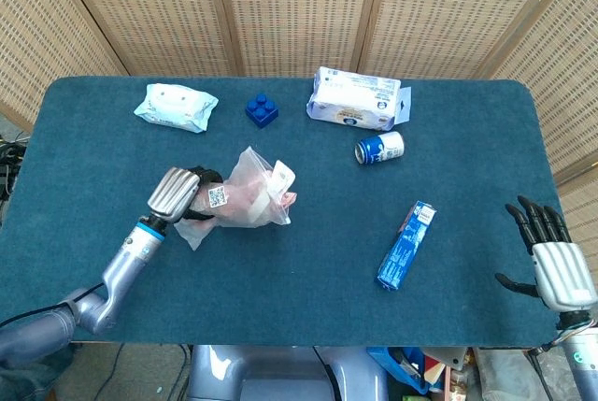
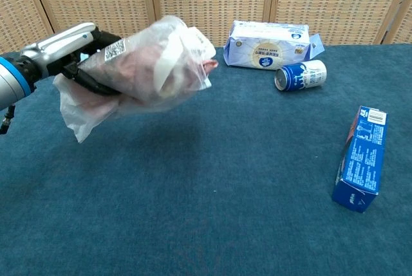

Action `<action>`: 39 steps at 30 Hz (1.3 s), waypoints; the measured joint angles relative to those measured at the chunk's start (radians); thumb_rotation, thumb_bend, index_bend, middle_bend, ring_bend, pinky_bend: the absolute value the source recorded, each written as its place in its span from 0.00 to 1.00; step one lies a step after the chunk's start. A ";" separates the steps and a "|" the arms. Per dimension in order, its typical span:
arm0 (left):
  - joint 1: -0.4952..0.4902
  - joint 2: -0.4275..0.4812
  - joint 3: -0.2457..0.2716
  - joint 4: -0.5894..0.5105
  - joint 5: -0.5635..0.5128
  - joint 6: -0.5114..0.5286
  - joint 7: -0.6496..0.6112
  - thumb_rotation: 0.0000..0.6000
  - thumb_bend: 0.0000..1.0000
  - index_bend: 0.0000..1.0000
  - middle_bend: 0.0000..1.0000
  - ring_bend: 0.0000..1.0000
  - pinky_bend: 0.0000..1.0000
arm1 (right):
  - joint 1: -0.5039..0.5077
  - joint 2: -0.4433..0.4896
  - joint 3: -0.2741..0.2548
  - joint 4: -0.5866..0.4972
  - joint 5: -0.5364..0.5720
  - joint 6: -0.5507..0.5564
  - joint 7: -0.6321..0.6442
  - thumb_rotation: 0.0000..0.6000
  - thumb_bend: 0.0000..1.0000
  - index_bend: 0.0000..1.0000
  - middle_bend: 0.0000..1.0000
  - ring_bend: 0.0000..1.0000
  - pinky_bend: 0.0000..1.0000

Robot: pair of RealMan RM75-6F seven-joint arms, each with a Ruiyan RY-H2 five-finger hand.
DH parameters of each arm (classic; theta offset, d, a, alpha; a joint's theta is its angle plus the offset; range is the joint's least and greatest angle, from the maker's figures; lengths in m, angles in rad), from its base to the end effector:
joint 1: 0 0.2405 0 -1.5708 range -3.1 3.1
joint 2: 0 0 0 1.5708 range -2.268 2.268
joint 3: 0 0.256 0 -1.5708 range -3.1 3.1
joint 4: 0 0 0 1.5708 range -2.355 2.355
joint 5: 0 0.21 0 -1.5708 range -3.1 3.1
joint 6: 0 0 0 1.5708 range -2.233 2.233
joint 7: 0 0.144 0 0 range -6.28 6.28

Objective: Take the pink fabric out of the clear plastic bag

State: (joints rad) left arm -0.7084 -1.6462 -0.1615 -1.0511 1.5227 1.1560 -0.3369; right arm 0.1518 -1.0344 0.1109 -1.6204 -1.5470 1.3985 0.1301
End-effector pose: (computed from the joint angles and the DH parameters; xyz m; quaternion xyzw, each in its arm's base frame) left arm -0.1785 0.3726 0.0060 -0.6794 -0.3681 -0.5251 0.3566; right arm -0.2951 -0.2140 0.1802 0.6148 -0.3807 0.4243 0.5450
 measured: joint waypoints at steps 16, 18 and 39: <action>-0.110 -0.206 -0.028 0.255 0.094 0.154 -0.239 1.00 0.43 0.59 0.58 0.48 0.62 | 0.270 0.125 0.101 -0.086 -0.050 -0.213 0.425 1.00 0.00 0.36 0.06 0.00 0.00; -0.131 -0.218 -0.035 0.266 0.089 0.147 -0.249 1.00 0.43 0.59 0.58 0.48 0.62 | 0.308 0.126 0.109 -0.098 -0.049 -0.253 0.426 1.00 0.00 0.36 0.06 0.00 0.00; -0.261 -0.257 -0.068 0.271 0.056 0.073 -0.262 1.00 0.43 0.59 0.58 0.48 0.62 | 0.479 0.054 0.199 -0.192 0.157 -0.399 0.277 1.00 0.00 0.45 0.07 0.00 0.00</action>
State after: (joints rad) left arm -0.9691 -1.9030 -0.2296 -0.7802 1.5789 1.2293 -0.5986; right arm 0.6309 -0.9802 0.3094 -1.8120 -1.3904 0.9992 0.4067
